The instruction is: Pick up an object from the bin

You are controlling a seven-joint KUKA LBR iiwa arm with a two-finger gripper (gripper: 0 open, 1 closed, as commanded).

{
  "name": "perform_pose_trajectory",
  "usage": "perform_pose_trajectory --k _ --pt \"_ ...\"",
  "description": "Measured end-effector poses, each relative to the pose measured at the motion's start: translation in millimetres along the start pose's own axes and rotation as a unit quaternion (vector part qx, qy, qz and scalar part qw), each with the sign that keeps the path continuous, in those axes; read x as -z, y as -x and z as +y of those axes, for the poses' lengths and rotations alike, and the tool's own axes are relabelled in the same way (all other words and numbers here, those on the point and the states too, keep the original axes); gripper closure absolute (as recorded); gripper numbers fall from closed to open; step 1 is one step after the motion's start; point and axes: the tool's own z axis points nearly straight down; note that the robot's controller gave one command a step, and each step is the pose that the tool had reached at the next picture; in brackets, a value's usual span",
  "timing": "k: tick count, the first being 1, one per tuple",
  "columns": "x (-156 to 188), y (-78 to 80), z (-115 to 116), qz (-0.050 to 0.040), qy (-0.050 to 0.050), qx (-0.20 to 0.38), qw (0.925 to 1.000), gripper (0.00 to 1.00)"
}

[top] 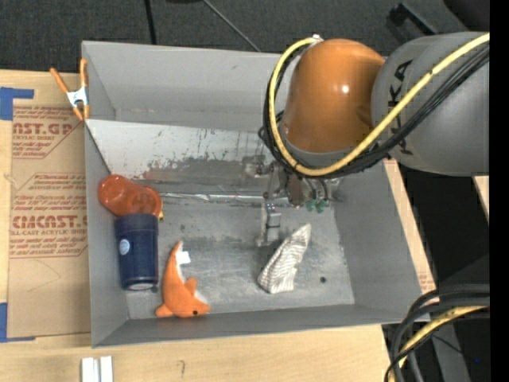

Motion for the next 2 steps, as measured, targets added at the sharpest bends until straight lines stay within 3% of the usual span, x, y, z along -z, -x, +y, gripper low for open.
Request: perform_pose_trajectory --k 1,2 --pt "-45.4 -49.2 -22.9 0.0052 -0.001 0.146 0.9893 0.00" --pt "-80.3 -28.4 -38.0 0.0048 0.000 0.174 0.9848 0.00"
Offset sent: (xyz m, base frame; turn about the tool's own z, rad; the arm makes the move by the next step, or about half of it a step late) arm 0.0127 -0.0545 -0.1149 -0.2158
